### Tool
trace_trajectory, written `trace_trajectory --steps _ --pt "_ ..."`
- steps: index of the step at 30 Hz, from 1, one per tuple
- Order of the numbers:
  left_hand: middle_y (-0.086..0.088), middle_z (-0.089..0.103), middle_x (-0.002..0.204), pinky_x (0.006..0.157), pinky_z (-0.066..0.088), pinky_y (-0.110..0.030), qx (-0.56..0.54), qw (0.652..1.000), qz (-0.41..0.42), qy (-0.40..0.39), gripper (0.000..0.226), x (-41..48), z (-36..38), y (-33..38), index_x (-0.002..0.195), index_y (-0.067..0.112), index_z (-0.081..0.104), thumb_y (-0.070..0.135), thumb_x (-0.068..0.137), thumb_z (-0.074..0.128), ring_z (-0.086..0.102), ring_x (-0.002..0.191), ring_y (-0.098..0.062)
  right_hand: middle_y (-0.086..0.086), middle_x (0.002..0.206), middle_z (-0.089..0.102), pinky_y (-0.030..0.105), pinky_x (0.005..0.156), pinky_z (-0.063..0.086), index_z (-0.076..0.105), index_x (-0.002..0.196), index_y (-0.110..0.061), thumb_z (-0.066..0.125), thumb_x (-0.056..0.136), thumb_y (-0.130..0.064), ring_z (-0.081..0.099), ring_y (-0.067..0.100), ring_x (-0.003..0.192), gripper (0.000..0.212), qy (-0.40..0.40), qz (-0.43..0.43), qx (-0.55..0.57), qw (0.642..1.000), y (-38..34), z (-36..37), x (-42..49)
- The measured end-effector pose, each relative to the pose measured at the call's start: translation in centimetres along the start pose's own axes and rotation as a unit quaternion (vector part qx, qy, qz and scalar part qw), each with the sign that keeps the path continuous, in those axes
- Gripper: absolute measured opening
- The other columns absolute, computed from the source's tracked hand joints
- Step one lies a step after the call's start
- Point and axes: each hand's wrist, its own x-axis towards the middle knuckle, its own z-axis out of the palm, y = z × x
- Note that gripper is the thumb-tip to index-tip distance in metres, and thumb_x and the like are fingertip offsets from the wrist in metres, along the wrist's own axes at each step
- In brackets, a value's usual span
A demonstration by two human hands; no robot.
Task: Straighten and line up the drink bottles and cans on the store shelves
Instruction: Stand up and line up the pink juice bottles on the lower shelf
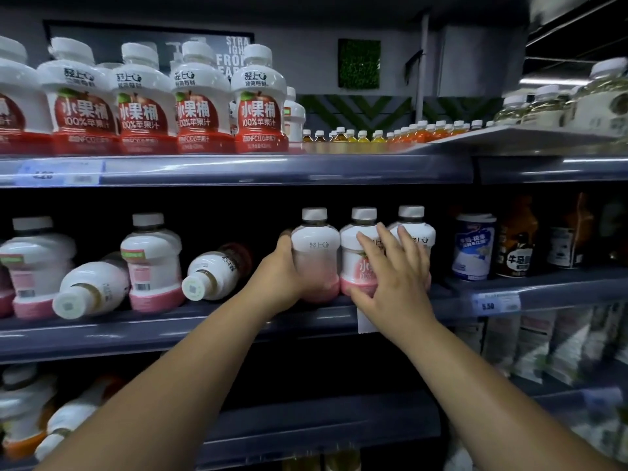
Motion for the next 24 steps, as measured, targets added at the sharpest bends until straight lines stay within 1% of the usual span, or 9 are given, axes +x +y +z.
trace_trajectory --steps 3,5,6,7,12,15,17,21,24 --pt "0.023 0.058 0.117 0.082 0.034 0.001 0.065 0.996 0.051 0.017 0.106 -0.6 -1.1 -0.3 0.142 0.030 0.036 0.053 0.052 0.088 0.054 0.105 0.012 0.013 0.153 0.041 0.060 0.116 0.016 0.052 0.142 -0.019 0.082 0.074 -0.037 0.026 0.039 0.145 0.075 0.012 -0.050 0.037 0.998 -1.8 0.4 0.7" --pt "0.005 0.054 0.132 0.100 0.039 -0.020 0.110 0.990 0.078 0.046 0.104 -1.2 -2.5 -0.7 0.148 0.026 0.034 0.044 0.061 0.089 0.050 0.121 -0.008 0.013 0.152 0.042 0.058 0.117 0.017 0.054 0.141 -0.017 0.081 0.076 -0.036 0.027 0.038 0.144 0.072 0.010 -0.075 0.060 0.995 -3.3 0.8 1.3" --pt "0.000 0.054 0.133 0.103 0.042 -0.028 0.125 0.987 0.087 0.059 0.101 -1.7 -3.6 -1.0 0.148 0.026 0.036 0.041 0.063 0.089 0.051 0.122 -0.013 0.013 0.151 0.042 0.057 0.117 0.018 0.054 0.140 -0.017 0.081 0.077 -0.036 0.027 0.037 0.144 0.071 0.006 -0.084 0.074 0.994 -4.3 1.2 1.5" --pt "-0.002 0.054 0.131 0.103 0.043 -0.032 0.138 0.983 0.097 0.071 0.097 -2.2 -4.6 -1.1 0.147 0.026 0.039 0.038 0.064 0.089 0.052 0.120 -0.015 0.013 0.151 0.043 0.056 0.117 0.019 0.054 0.140 -0.017 0.081 0.077 -0.035 0.028 0.036 0.144 0.071 0.001 -0.092 0.089 0.992 -5.2 1.5 1.7" --pt "-0.001 0.055 0.131 0.100 0.045 -0.033 0.181 0.969 0.119 0.118 0.083 -5.0 -10.3 -2.7 0.140 0.021 0.050 0.026 0.066 0.088 0.053 0.119 -0.017 0.014 0.149 0.046 0.058 0.115 0.026 0.056 0.139 -0.017 0.083 0.076 -0.032 0.031 0.036 0.143 0.070 -0.025 -0.113 0.147 0.982 -10.0 4.0 2.2" --pt "-0.002 0.056 0.131 0.101 0.041 -0.031 0.212 0.961 0.110 0.140 0.077 -6.5 -13.0 -4.1 0.138 0.021 0.051 0.025 0.068 0.084 0.052 0.121 -0.019 0.016 0.145 0.050 0.058 0.115 0.025 0.059 0.136 -0.014 0.085 0.074 -0.030 0.036 0.038 0.140 0.070 -0.034 -0.128 0.154 0.979 -12.9 5.6 2.6" --pt "-0.004 0.056 0.131 0.103 0.041 -0.037 0.235 0.954 0.109 0.148 0.075 -7.4 -14.7 -5.0 0.136 0.019 0.052 0.026 0.068 0.084 0.051 0.122 -0.022 0.016 0.143 0.051 0.057 0.116 0.024 0.060 0.135 -0.013 0.086 0.072 -0.030 0.037 0.039 0.139 0.070 -0.049 -0.128 0.160 0.978 -14.8 6.6 2.9" --pt "-0.008 0.056 0.124 0.100 0.044 -0.043 0.235 0.942 0.142 0.192 0.069 -8.7 -16.6 -6.3 0.127 0.013 0.059 0.020 0.065 0.088 0.054 0.116 -0.029 0.014 0.146 0.048 0.053 0.116 0.025 0.059 0.136 -0.019 0.086 0.071 -0.034 0.034 0.039 0.141 0.071 -0.120 -0.101 0.162 0.974 -17.6 8.4 3.3" --pt "-0.010 0.050 0.130 0.101 0.044 -0.045 0.215 0.950 0.126 0.188 0.073 -9.2 -17.2 -7.1 0.131 0.014 0.056 0.023 0.067 0.089 0.052 0.119 -0.029 0.009 0.150 0.042 0.046 0.116 0.024 0.057 0.137 -0.025 0.083 0.075 -0.036 0.030 0.036 0.139 0.069 -0.173 -0.076 0.164 0.968 -18.8 9.7 3.7"
